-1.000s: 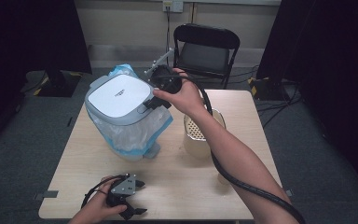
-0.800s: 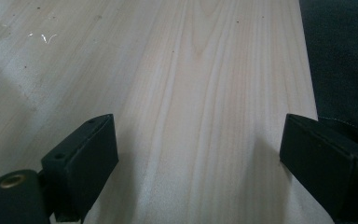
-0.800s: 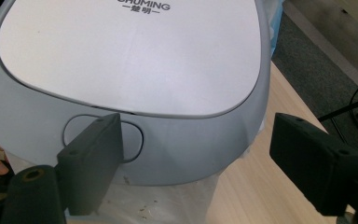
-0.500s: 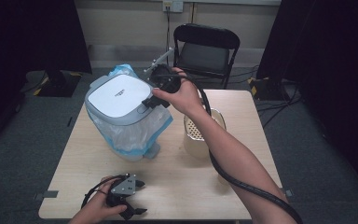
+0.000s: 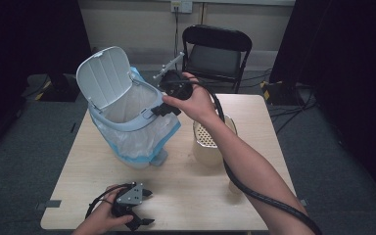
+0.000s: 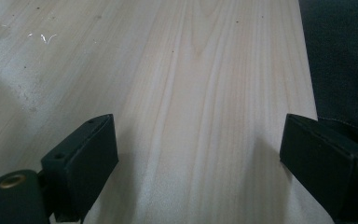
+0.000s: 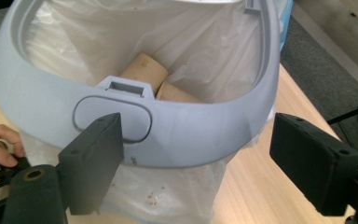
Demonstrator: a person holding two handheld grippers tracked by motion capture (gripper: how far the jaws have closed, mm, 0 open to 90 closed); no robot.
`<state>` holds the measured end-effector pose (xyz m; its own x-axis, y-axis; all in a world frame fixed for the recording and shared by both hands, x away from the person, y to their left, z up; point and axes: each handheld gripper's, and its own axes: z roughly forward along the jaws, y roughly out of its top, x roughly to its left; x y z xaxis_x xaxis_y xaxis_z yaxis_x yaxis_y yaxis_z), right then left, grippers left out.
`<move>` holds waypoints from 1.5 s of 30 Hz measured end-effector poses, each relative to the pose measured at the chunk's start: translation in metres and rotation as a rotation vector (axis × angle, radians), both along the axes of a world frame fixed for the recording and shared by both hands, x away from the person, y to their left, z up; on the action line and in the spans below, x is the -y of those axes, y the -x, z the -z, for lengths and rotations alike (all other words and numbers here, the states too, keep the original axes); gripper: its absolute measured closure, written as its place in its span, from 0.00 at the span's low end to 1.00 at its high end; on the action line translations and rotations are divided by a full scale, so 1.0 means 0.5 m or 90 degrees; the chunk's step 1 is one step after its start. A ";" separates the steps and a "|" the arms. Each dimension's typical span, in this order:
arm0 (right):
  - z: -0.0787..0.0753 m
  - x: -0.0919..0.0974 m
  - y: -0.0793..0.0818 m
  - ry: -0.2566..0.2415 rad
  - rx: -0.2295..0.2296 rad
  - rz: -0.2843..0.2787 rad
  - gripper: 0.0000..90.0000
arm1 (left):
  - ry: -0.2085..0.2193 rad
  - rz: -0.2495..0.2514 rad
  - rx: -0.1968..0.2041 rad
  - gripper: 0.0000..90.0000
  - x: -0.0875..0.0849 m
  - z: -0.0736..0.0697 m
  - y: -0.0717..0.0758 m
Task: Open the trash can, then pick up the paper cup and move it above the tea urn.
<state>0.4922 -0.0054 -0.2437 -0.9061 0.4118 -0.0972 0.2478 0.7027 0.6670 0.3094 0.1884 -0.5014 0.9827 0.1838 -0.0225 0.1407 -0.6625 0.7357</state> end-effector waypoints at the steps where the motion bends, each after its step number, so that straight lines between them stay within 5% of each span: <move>1: 0.001 0.005 0.002 0.001 0.003 -0.001 0.19 | -0.001 0.001 0.001 0.12 0.000 0.000 0.000; 45: 0.068 0.191 0.068 -0.060 -0.032 0.034 0.18 | -0.004 0.001 0.011 0.12 0.000 -0.001 -0.001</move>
